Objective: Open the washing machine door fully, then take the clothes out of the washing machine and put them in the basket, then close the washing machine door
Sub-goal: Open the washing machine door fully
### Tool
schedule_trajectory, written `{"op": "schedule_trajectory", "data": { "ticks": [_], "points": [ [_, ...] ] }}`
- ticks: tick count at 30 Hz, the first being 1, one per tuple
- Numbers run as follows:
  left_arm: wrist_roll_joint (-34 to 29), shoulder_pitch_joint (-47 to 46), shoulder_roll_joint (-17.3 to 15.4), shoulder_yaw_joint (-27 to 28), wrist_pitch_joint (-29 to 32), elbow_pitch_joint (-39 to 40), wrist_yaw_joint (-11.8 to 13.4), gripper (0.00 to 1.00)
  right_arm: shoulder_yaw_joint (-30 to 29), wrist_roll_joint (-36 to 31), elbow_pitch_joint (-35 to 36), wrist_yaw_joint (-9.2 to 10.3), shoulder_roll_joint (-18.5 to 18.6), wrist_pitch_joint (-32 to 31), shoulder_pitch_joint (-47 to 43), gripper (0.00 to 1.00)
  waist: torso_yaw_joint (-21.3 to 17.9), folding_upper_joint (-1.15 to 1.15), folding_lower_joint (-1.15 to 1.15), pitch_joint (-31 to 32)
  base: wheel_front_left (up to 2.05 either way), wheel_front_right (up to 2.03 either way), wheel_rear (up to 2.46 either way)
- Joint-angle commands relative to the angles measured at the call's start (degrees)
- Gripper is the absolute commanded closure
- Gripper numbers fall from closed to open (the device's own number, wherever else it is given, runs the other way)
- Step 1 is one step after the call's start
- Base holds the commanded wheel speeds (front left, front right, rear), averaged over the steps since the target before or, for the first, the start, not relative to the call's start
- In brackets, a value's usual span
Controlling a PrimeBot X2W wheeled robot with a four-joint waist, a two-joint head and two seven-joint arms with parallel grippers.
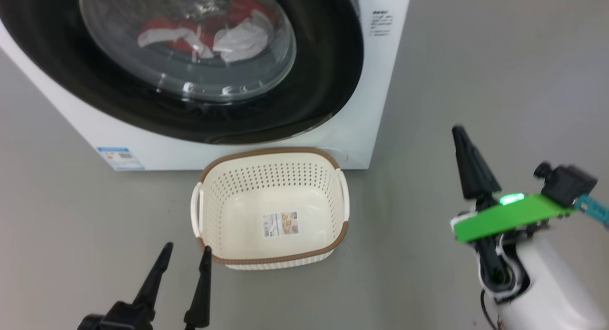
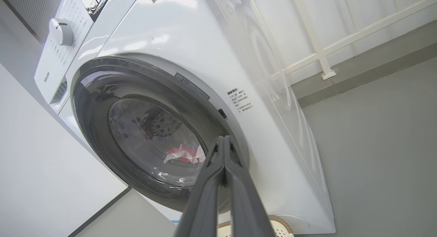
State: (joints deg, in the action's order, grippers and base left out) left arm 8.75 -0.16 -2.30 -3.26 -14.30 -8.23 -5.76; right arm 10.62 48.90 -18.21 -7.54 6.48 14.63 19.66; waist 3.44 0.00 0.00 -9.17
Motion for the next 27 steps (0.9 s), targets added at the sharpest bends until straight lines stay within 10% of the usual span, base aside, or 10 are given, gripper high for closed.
{"op": "schedule_trajectory", "data": {
  "ticks": [1, 27],
  "points": [
    [0.77, -2.4, -0.58, 1.18, -0.7, 1.35, -0.38, 0.0, 1.83, 1.91, 1.04, 0.05, 0.79, 0.37, 3.29, 1.0, 2.18, 0.0, 0.0, -2.39, 0.0, 0.0, 0.0],
    [4.37, -9.4, -0.58, -5.04, -0.7, 0.53, 0.3, 0.0, 5.09, 42.82, 1.82, 0.05, 13.59, -14.51, 27.99, 1.0, 10.6, 0.0, 0.0, -12.83, 0.0, 0.0, 0.0]
  ]
}}
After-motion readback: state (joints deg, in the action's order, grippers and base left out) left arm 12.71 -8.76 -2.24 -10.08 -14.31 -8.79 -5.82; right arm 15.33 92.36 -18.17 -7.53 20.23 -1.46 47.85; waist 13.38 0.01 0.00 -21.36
